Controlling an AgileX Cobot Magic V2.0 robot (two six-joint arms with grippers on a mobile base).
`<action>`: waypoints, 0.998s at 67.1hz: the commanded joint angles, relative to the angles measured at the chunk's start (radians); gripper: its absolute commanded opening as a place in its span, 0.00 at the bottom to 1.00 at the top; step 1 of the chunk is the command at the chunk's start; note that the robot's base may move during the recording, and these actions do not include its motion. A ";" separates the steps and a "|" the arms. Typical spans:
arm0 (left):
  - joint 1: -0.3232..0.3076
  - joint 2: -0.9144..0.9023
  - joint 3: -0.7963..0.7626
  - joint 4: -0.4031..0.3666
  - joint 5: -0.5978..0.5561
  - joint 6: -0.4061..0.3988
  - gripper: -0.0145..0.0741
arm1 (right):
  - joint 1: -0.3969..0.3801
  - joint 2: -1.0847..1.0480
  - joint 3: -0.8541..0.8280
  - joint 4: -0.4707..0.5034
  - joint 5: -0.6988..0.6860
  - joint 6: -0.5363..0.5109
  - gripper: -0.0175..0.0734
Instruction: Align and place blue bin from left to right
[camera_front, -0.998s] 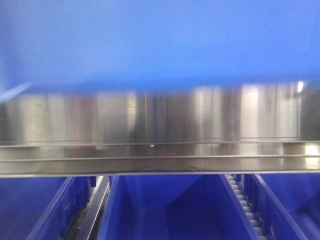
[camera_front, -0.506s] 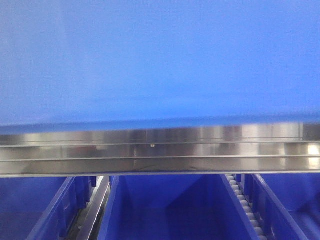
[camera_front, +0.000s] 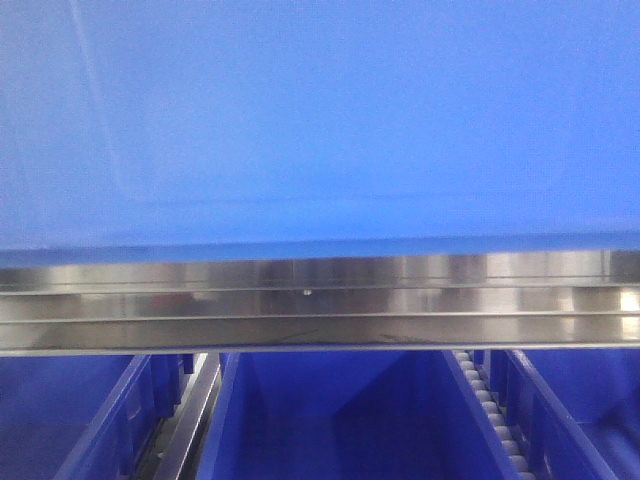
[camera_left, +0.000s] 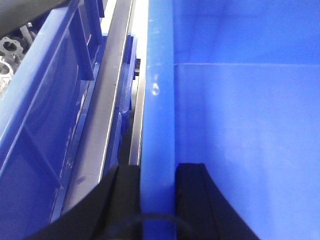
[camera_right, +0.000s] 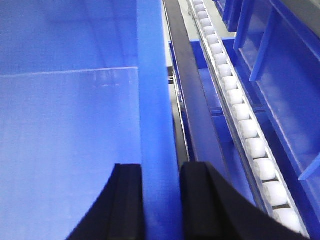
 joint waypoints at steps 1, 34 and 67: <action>-0.022 -0.006 -0.011 -0.025 -0.141 0.001 0.04 | 0.018 -0.005 -0.006 -0.011 -0.129 0.011 0.11; -0.022 -0.006 -0.011 -0.025 -0.141 0.044 0.04 | 0.018 -0.005 -0.006 -0.011 -0.131 0.011 0.11; -0.022 -0.006 -0.011 -0.025 -0.141 0.044 0.04 | 0.018 -0.005 -0.006 -0.011 -0.133 0.011 0.11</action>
